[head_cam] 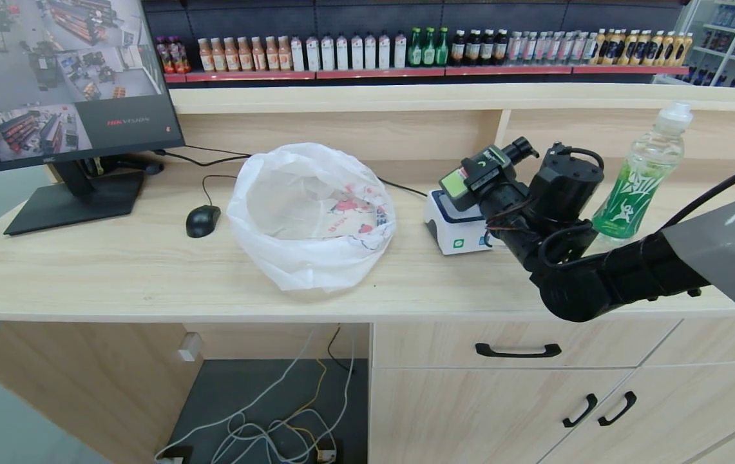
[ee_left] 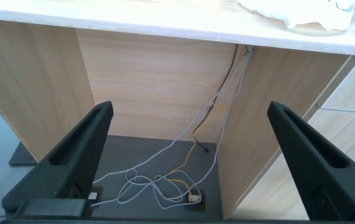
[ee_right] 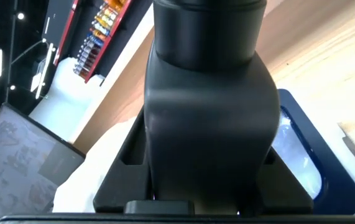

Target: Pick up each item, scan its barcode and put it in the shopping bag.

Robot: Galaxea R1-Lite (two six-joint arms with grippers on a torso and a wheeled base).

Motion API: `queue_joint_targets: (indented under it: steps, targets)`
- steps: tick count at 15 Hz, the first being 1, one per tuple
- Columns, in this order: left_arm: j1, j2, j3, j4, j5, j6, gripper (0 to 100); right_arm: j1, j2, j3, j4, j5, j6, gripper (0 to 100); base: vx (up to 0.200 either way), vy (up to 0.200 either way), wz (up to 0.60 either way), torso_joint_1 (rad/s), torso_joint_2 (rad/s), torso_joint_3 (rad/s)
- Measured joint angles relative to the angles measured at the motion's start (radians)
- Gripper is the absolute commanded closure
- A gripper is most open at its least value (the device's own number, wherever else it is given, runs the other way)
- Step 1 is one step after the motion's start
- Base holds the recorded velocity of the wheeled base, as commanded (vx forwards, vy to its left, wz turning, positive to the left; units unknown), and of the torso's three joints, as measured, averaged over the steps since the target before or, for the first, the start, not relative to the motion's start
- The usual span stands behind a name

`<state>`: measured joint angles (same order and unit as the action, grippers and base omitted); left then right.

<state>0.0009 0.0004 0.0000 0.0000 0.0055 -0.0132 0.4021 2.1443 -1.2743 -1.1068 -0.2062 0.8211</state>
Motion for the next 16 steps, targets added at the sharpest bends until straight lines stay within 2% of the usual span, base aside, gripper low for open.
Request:
queue_joint_targets:
  steps: [16]
  targets:
    - [0.0, 0.0, 0.0, 0.0, 0.0, 0.0, 0, 0.001, 0.025, 0.001, -0.005, -0.021, 0.027, 100, 0.0, 0.0, 0.0, 0.0, 0.0, 0.0]
